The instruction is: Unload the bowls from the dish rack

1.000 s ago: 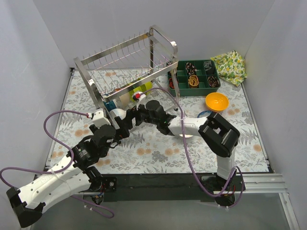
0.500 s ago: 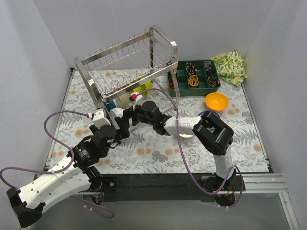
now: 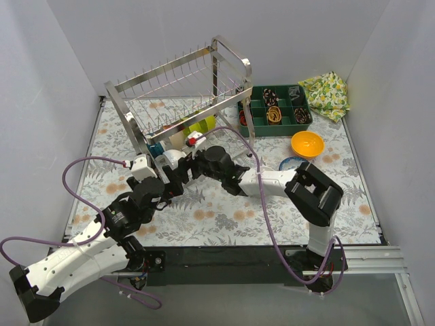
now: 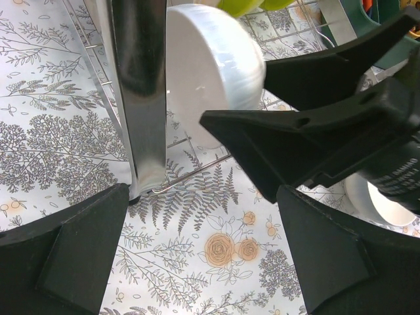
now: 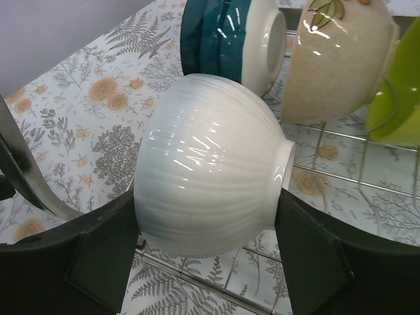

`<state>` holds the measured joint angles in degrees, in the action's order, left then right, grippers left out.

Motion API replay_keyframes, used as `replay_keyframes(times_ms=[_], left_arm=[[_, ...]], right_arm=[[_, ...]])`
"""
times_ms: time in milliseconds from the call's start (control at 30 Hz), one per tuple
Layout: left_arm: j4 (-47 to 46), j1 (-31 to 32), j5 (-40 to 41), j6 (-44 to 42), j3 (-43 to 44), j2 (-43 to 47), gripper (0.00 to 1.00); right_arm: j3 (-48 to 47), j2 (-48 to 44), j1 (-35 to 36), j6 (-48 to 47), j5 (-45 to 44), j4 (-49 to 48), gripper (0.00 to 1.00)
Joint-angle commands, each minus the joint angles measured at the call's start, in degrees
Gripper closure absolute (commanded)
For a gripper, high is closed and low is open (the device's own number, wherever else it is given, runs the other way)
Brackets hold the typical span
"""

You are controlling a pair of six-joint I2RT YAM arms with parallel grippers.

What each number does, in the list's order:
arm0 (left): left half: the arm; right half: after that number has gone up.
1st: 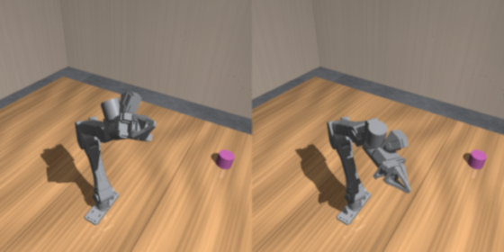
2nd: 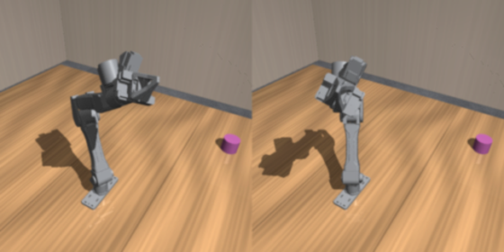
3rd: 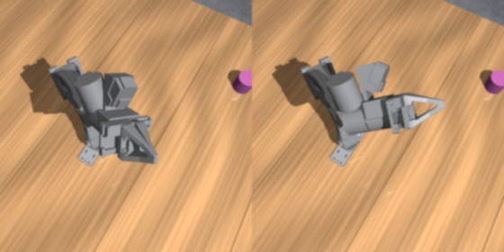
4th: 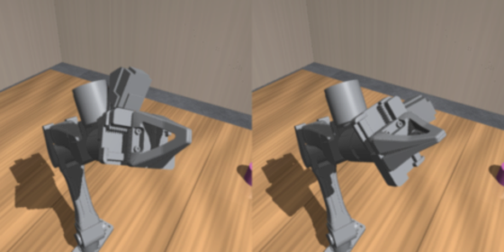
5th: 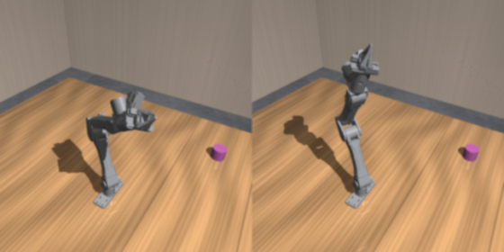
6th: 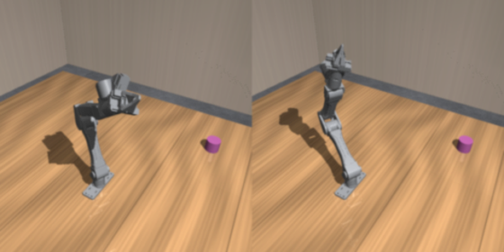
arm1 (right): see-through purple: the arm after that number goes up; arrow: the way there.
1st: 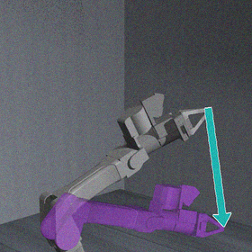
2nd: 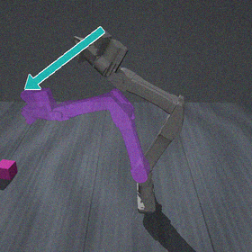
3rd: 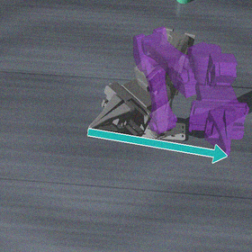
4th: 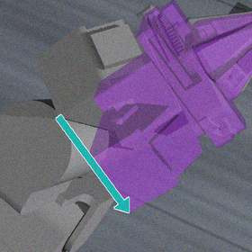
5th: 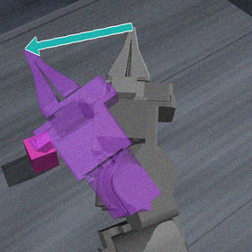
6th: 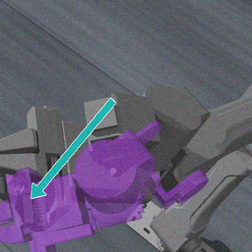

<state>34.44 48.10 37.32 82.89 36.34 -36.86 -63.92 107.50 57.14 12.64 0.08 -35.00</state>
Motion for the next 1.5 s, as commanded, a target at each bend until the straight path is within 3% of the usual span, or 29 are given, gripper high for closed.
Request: replay_keyframes(times_ms=[0,467,900,1033,1467], left_arm=[[0.5,-0.4,1.9,0.1,0.0,1.1,0.03],[0.5,-0.4,1.9,0.2,-0.2,1.8,0.03],[0.5,-0.4,1.7,0.4,-0.3,2.2,0.03],[0.5,-0.4,1.6,0.4,-0.3,2.3,0.03],[-1.0,-0.4,-0.1,-0.5,-0.7,1.9,0.03]], right_arm=[[1.3,-5.8,-0.1,-4.1,-6.0,-3.7,0.99],[7.7,-14.3,-1.5,2.5,-8.0,-3.8,0.99],[21.3,-32.7,-3.6,13.4,-6.9,-1.8,0.99],[26.3,-40.6,-6.7,16.3,-6.9,3.2,0.99],[39.6,-61.1,-22.5,26.6,5.8,15.4,0.99]])
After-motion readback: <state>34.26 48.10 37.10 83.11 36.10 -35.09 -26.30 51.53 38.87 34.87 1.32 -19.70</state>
